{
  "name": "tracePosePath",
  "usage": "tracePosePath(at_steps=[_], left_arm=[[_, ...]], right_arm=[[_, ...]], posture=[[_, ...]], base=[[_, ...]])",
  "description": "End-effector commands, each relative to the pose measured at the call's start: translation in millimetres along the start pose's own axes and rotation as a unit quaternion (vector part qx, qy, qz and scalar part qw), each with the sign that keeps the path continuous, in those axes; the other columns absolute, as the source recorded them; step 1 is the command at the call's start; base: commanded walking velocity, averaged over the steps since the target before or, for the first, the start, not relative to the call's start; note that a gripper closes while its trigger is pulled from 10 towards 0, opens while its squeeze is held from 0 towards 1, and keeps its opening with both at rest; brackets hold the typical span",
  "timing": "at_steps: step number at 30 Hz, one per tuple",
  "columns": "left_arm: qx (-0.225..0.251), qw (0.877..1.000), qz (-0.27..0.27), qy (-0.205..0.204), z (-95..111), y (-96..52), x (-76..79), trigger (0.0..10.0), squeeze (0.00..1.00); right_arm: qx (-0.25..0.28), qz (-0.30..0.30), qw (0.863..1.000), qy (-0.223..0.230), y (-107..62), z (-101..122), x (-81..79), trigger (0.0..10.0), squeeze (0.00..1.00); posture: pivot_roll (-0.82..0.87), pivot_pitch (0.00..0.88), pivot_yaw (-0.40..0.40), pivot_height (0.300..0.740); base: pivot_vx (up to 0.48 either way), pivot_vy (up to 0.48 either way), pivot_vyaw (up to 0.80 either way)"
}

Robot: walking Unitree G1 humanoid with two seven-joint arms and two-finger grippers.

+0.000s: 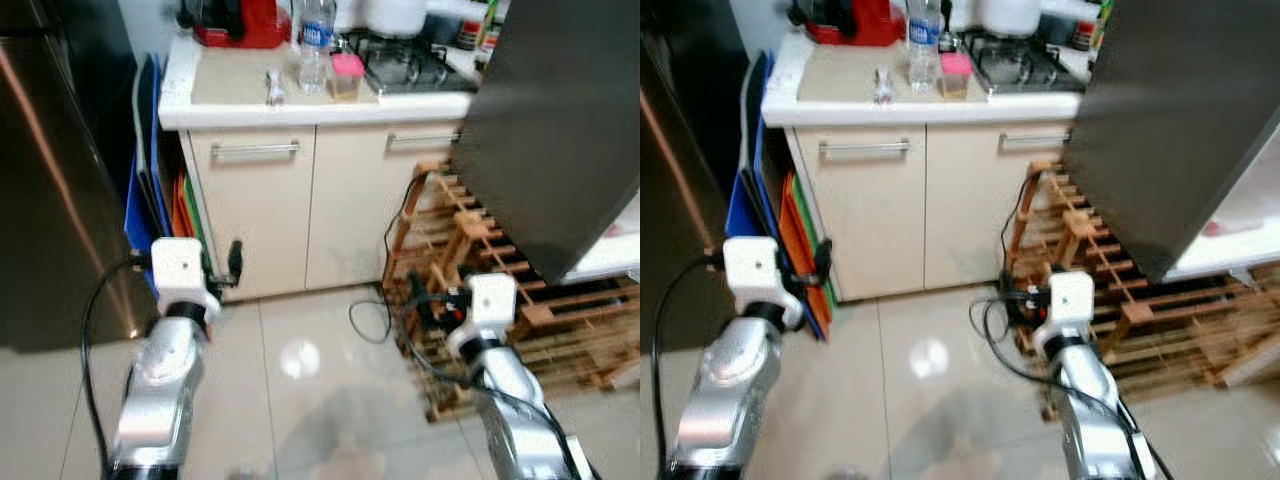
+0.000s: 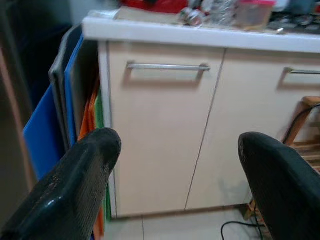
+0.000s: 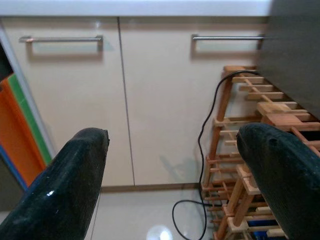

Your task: Restocking fridge

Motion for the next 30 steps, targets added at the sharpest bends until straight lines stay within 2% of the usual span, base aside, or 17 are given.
tracePosePath(at_steps=[1,5,9,13,15,21,26,30], left_arm=[[0.004,1.0,0.006,0.018,4.3,5.3,0.9,10.0,0.0],[-0.005,0.999,0.017,0.035,3.0,10.3,-3.3,10.0,0.0],[0.024,0.998,0.006,0.061,16.1,10.6,-6.4,10.0,0.0],[0.058,0.997,0.0,0.058,33.5,9.0,-6.3,10.0,0.0],[0.091,0.994,-0.01,0.065,46.1,10.5,-2.7,10.0,0.0],[0.096,0.993,-0.02,0.06,49.1,16.1,4.9,10.0,0.0],[0.101,0.992,-0.032,0.062,52.6,18.3,12.5,10.0,0.0],[0.109,0.992,-0.032,0.059,55.6,19.0,14.8,10.0,0.0]], right_arm=[[0.004,0.02,1.0,-0.001,7.6,3.6,-9.4,10.0,0.0],[-0.003,0.032,0.999,0.006,12.2,2.8,-15.7,10.0,0.0],[0.006,0.021,1.0,0.001,19.0,6.3,-14.2,10.0,0.0],[0.057,0.001,0.998,-0.001,23.1,26.8,-10.9,10.0,0.0],[0.082,0.002,0.997,-0.004,25.3,38.2,-14.1,10.0,0.0],[0.085,0.018,0.996,-0.012,29.4,41.7,-21.3,10.0,0.0],[0.076,0.023,0.997,-0.011,32.9,39.9,-22.0,10.0,0.0],[0.073,0.017,0.997,-0.01,35.7,40.8,-16.4,10.0,0.0]], posture=[[0.03,0.0,-0.045,0.74],[0.05,0.0,-0.036,0.74],[0.07,0.0,-0.021,0.74],[0.07,0.0,-0.012,0.74],[0.06,0.0,-0.012,0.74],[0.04,0.0,-0.025,0.74],[0.04,0.0,-0.036,0.74],[0.04,0.0,-0.043,0.74]], base=[[0.371,-0.266,0.47],[0.186,-0.133,0.39],[0.0,0.0,0.0],[0.442,0.0,0.0],[0.444,0.0,0.0],[0.444,0.0,0.0],[0.446,0.0,0.0],[0.461,0.0,0.0]])
Point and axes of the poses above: a point about 5 cm out from each wrist's last joint towards the gripper, its own y axis pointing out of the wrist towards the gripper, its own z axis along the axis of the wrist's last joint, x = y × z, the point moved 2 cm from there along y, pointing out of the wrist towards the gripper, and after that the axes turned 1 degree about y, right-handed, at the moved point
